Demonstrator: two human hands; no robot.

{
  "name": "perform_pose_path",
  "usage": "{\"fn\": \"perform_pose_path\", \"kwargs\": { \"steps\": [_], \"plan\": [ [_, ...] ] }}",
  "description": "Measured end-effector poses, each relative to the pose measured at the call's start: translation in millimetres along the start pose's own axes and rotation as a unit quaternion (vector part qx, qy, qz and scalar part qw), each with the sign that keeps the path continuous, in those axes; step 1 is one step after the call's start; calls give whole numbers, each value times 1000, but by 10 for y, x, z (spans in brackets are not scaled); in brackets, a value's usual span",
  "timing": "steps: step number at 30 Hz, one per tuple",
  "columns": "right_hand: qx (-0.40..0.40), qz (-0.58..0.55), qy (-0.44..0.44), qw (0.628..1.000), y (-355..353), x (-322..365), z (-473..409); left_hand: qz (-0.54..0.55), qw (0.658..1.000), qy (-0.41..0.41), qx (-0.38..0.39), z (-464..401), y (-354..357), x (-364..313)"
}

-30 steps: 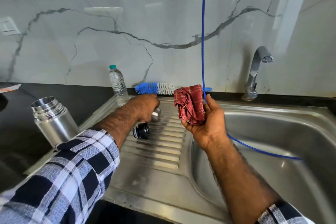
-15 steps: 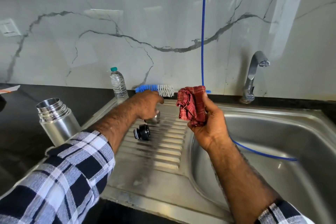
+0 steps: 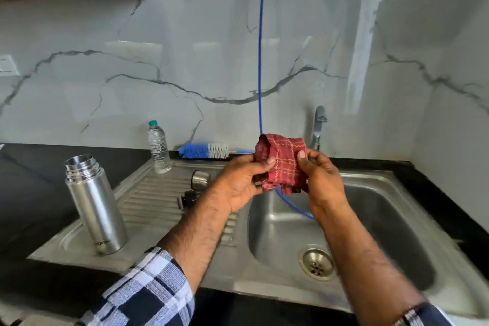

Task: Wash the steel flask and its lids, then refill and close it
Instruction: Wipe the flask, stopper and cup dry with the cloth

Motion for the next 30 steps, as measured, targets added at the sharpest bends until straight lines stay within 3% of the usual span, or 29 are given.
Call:
{"fn": "perform_pose_path", "kwargs": {
  "steps": [4,7,10,17,25,28,30],
  "plan": [
    [-83,130,-38,987,-524,256,100,-74,996,41,7,32,541,-66],
    [-69,73,3,995,-683,373,206,-234,960,152,-35,-22,866,-142],
    [-21,34,33,999,-724,535,308,-306,936,173,-25,-8,1196,-77],
    [-30,55,-6,998,-916,741,373,-261,955,131,-60,-64,1318,33],
    [-56,25,42,997,-997,670,305,-246,957,138,-63,-78,1256,51],
    [-74,-2,55,996,-1048,613,244,-110,992,16,-65,-76,1175,164],
    [-91,-24,63,994,-1093,612,214,23,994,-88,-61,-66,1109,295]
  ]
}}
Point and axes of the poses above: each hand's wrist, its own z-axis away from the middle knuckle, its own y-axis out of the palm, x = y × z, the point moved 7 cm from there along -z, towards the middle knuckle, and after that the axes turned 13 degrees about -z, right-handed, at the moved point
